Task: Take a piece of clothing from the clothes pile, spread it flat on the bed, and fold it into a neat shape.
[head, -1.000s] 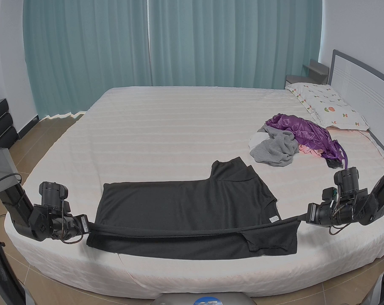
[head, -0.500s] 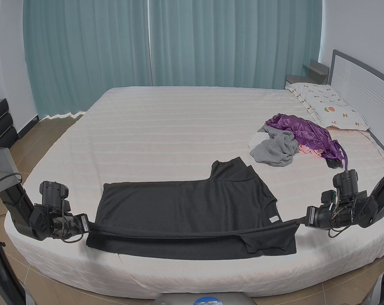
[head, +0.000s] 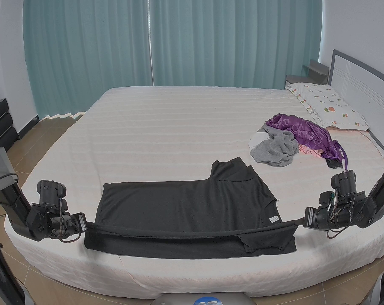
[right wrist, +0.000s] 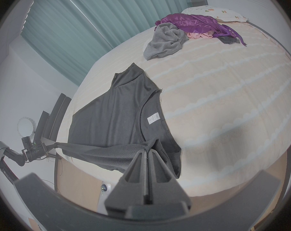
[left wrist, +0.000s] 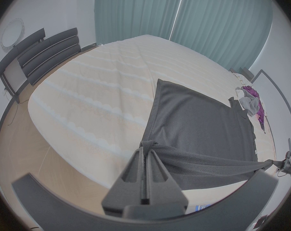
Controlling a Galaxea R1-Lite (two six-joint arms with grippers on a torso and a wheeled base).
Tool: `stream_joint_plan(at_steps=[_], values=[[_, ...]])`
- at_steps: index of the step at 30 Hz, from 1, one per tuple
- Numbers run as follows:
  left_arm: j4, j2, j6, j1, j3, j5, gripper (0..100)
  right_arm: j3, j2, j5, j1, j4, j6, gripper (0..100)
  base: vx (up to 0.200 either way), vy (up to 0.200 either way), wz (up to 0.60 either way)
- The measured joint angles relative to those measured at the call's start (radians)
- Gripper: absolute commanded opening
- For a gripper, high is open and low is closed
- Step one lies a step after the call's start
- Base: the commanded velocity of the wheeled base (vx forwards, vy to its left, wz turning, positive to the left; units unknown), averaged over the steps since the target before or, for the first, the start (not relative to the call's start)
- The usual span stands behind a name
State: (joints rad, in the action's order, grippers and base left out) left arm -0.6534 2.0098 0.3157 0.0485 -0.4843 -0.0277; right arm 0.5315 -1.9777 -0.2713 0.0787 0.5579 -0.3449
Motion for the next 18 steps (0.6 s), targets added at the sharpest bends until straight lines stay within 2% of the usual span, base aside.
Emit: stream_joint_plan(at_steps=[13, 18], values=[[0.000, 0.011, 0.001, 0.000, -0.024, 0.000, 0, 0.024, -0.019, 0.000, 0.005, 0.001, -0.004, 0, 0.000, 0.000, 0.00], [-0.001, 0.059, 0.004, -0.002, -0.064, 0.003, 0, 0.078, -0.069, 0.001, 0.005, 0.001, -0.041, 0, 0.000, 0.000, 0.00]])
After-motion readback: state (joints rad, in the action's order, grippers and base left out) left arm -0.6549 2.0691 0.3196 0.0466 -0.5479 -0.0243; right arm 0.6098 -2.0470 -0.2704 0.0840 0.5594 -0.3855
